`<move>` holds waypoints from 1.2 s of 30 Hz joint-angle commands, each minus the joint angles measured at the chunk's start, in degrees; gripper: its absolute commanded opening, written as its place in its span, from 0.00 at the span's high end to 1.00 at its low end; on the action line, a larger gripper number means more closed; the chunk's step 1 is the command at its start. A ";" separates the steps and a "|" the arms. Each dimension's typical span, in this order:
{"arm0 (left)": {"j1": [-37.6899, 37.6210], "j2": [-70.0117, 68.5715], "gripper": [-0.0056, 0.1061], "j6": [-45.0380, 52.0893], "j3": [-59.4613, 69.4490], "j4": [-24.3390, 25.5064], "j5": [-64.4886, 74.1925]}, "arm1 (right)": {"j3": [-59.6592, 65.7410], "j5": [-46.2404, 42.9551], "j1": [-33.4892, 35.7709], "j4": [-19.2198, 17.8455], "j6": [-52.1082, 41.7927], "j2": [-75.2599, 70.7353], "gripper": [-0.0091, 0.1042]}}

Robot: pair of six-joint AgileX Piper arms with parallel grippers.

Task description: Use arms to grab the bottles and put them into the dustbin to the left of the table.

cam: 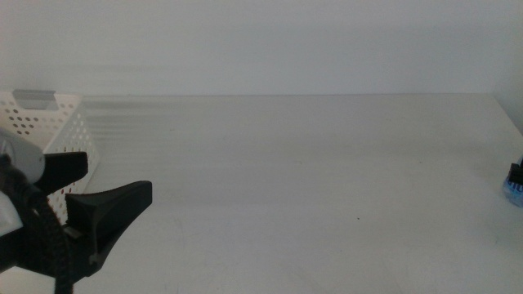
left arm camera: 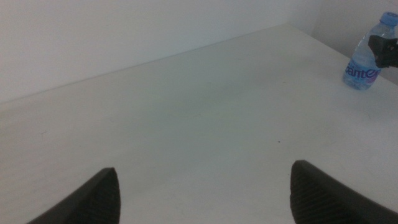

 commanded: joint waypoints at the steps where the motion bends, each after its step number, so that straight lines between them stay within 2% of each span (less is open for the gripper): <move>1: -0.23 -0.06 0.14 -0.64 -1.61 0.01 -3.84 | -2.18 -4.50 -1.48 -0.56 -0.72 -0.29 0.08; 11: -0.23 -0.06 0.14 -0.64 -1.61 0.01 -3.84 | -6.24 -3.61 -3.46 -4.51 -0.41 4.96 0.08; 18: -0.23 -0.06 0.14 -0.64 -1.61 0.01 -3.84 | -7.05 -3.41 -3.53 -4.37 -0.33 6.61 0.10; 21: -0.23 -0.06 0.14 -0.64 -1.61 0.01 -3.84 | -7.05 -3.17 -3.53 -3.48 -0.33 6.66 0.22; 24: -0.23 -0.06 0.14 -0.64 -1.61 0.01 -3.84 | -7.05 -2.44 -3.53 -2.67 -0.33 6.66 0.40; 28: -0.23 -0.06 0.14 -0.64 -1.61 0.01 -3.84 | -7.05 -0.62 -3.53 -2.67 -0.27 6.66 0.75; 29: -0.23 -0.06 0.14 -0.64 -1.61 0.01 -3.84 | -7.05 -0.50 -3.53 -3.16 0.33 6.66 0.92; 30: -0.23 -0.06 0.14 -0.64 -1.61 0.01 -3.84 | -7.05 -0.45 -3.48 -3.90 1.00 6.40 0.92; 32: -0.23 -0.06 0.14 -0.64 -1.61 0.01 -3.84 | -7.05 0.24 -2.58 -7.64 2.60 4.94 0.92; 36: -0.23 -0.06 0.14 -0.64 -1.61 0.01 -3.84 | -7.60 4.28 0.84 -17.63 7.00 -0.63 0.92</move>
